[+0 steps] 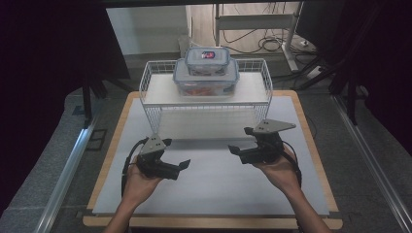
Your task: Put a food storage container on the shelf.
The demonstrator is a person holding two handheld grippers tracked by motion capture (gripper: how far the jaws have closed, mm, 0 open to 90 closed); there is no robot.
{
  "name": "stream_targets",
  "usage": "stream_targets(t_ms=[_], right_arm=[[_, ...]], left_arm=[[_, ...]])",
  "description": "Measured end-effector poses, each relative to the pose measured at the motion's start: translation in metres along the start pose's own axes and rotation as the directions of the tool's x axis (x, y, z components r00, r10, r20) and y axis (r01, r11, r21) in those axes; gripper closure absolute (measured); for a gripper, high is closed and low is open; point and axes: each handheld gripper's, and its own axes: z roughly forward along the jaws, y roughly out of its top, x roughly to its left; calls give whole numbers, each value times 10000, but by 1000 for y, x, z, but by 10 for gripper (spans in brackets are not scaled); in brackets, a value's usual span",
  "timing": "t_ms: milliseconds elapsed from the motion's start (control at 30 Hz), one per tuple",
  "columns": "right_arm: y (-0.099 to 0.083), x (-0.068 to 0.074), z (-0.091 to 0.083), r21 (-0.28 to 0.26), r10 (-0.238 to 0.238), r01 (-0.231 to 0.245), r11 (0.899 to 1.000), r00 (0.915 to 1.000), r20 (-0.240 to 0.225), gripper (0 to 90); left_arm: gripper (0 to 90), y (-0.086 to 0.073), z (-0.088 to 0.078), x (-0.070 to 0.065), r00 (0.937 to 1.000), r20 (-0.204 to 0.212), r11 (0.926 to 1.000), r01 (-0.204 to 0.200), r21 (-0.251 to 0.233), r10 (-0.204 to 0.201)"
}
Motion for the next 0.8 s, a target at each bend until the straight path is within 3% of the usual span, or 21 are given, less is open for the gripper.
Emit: stream_targets(t_ms=[267, 567, 800], right_arm=[[-23, 4, -1, 79, -75, 75, 9999, 9999, 115, 103], [-53, 7, -5, 164, 35, -36, 9999, 10000, 80, 48], [-65, 11, -12, 11, 186, -187, 9998, 9996, 193, 46]], left_arm=[[40, -17, 1, -12, 9995, -219, 9998, -218, -25, 218], [34, -43, -4, -15, 9986, -525, 9999, -86, 53, 88], [31, -58, -11, -14, 9965, -839, 9999, 25, 153, -12]])
